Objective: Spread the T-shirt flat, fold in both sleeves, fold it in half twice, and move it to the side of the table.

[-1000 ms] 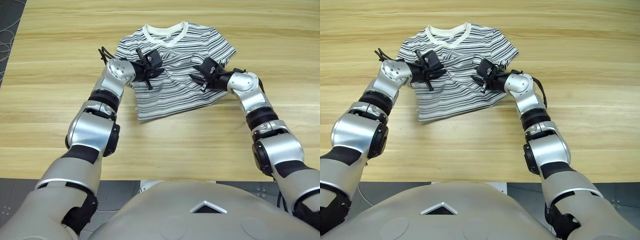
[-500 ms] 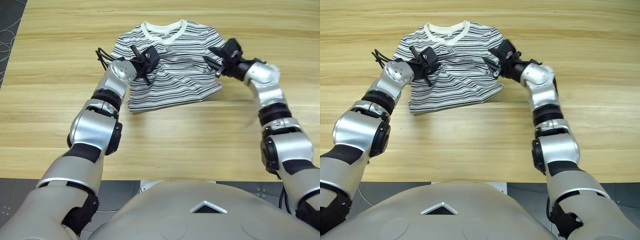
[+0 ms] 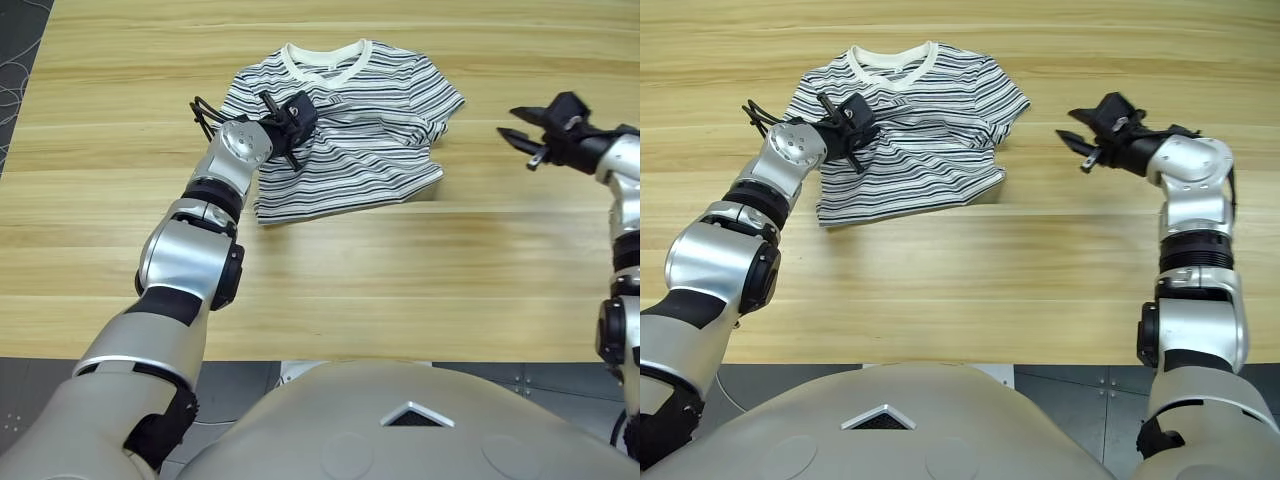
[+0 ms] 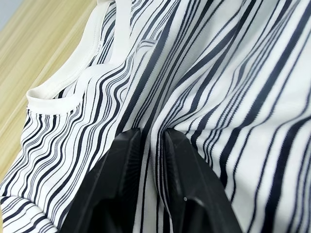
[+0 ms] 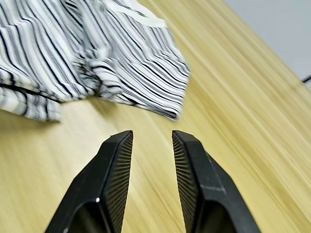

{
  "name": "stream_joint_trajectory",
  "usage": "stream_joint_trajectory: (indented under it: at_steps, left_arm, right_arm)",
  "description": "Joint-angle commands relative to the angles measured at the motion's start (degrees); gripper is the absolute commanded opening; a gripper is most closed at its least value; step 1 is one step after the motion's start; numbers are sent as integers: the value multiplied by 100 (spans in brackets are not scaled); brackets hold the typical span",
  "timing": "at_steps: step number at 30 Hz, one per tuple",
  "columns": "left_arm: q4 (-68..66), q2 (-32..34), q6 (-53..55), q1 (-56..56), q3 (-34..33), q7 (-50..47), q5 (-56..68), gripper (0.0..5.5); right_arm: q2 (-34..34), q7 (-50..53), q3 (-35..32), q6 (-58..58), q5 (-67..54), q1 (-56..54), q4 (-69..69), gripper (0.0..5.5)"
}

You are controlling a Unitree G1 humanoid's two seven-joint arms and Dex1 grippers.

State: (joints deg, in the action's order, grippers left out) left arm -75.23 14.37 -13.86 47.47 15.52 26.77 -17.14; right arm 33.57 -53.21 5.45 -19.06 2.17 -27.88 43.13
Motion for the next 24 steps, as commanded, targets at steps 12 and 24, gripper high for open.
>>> stream_joint_trajectory:
  at_steps: [12,24]
  left_arm:
    - [-99,-18,111,-189,9,94,-113,93]
    - [-97,-45,118,-170,24,87,-130,93]
  right_arm:
    - [-674,327,854,104,713,-81,493,148]
    - [-532,200,1181,-45,876,-52,522,148]
